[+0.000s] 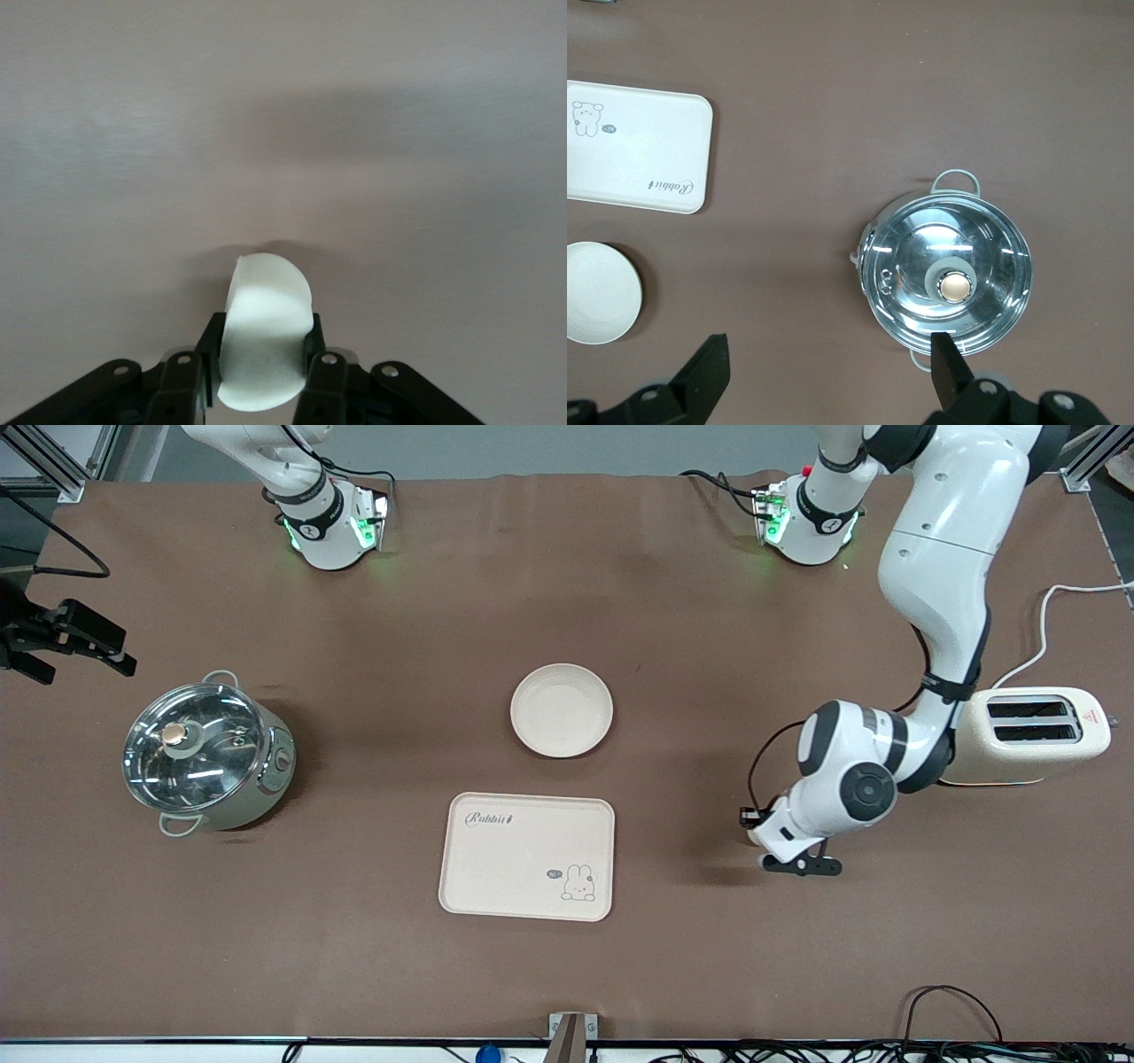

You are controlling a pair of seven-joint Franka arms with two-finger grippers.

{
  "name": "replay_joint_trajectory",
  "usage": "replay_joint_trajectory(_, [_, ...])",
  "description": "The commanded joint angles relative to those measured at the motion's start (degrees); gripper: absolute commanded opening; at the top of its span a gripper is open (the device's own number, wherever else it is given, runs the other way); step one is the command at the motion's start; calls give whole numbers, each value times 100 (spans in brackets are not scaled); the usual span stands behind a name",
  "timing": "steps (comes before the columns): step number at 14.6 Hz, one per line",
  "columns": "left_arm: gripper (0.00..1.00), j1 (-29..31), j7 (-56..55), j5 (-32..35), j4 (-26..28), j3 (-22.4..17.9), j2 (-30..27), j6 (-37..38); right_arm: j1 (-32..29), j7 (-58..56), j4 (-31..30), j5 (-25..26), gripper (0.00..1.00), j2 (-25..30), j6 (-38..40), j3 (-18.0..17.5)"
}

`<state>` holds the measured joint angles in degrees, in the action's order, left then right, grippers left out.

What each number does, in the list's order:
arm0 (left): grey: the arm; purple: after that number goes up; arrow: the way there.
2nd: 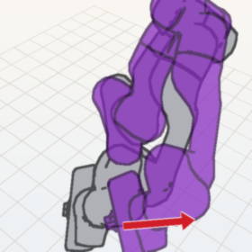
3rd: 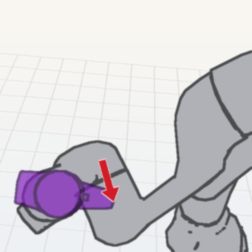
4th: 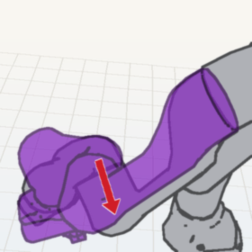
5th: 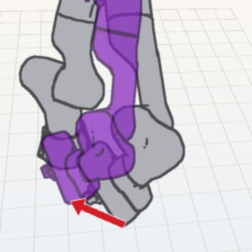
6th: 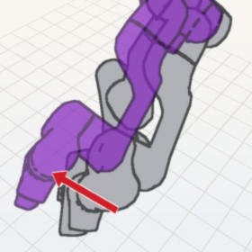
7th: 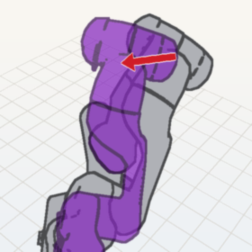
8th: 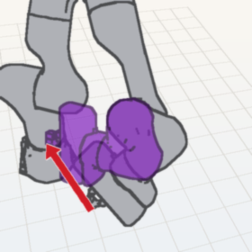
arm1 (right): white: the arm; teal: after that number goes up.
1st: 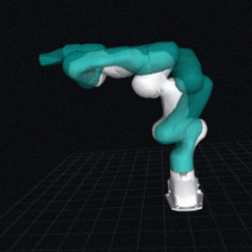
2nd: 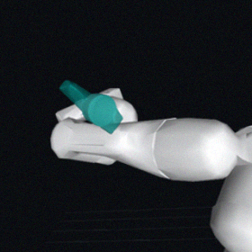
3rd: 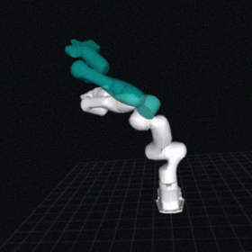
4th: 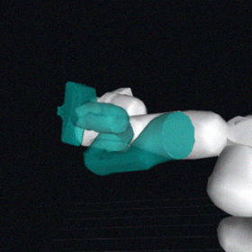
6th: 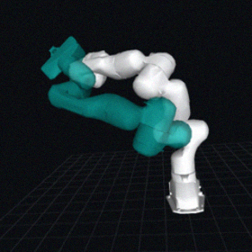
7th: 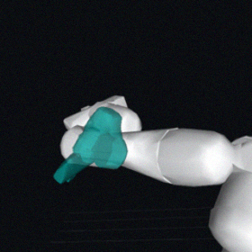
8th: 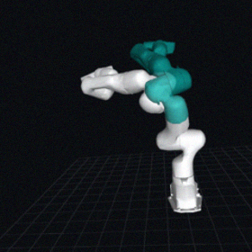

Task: Place bun in plate and plate on tray
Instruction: 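Carry the bun onto the plate while the right gripper reaches toward the plate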

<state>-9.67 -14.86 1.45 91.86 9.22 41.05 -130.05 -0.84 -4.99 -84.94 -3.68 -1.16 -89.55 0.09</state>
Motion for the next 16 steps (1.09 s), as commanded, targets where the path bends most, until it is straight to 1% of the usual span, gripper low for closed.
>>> replay_joint_trajectory(1, [33, -263, -770, 30, -98, 211, -167, 59, 110, 207, -57, -211, 100, -24, -89, 17])
replay_joint_trajectory(2, [33, -324, -1034, 39, -159, 273, -159, 59, 154, 513, -144, -308, 100, -77, -124, 9])
replay_joint_trajectory(4, [33, -578, -1509, 22, -274, 369, -150, 59, 260, 1059, -539, -764, 100, -69, -325, 17])
replay_joint_trajectory(5, [33, -701, -1807, -13, -309, 492, -150, 59, 382, 1261, -715, -861, 100, -69, -422, 17])
replay_joint_trajectory(6, [33, -877, -2254, -109, -414, 615, -97, 59, 522, 1385, -908, -958, 100, -69, -580, 17])
replay_joint_trajectory(7, [33, -1148, -2702, -162, -511, 660, -36, 59, 637, 1552, -1214, -1159, 100, -69, -842, 9])
replay_joint_trajectory(8, [33, -1516, -3194, -172, -651, 651, 34, 59, 716, 1614, -1644, -1422, 100, -52, -1280, 17])
replay_joint_trajectory(10, [35, -1984, -3907, -172, -862, 651, 192, 24, 892, 1615, -2514, -1766, 100, -25, -2150, 8])
replay_joint_trajectory(12, [40, -2432, -4445, -172, -863, 651, 272, 6, 1216, 1615, -3244, -2082, 100, -34, -3011, 8])
replay_joint_trajectory(14, [46, -2793, -4910, -137, -802, 634, 290, 15, 1585, 1615, -3720, -2303, 100, -156, -3794, 8])
replay_joint_trajectory(16, [50, -2873, -5219, -110, -539, 625, 246, 67, 1789, 1615, -3915, -2514, 100, -437, -4192, 8])
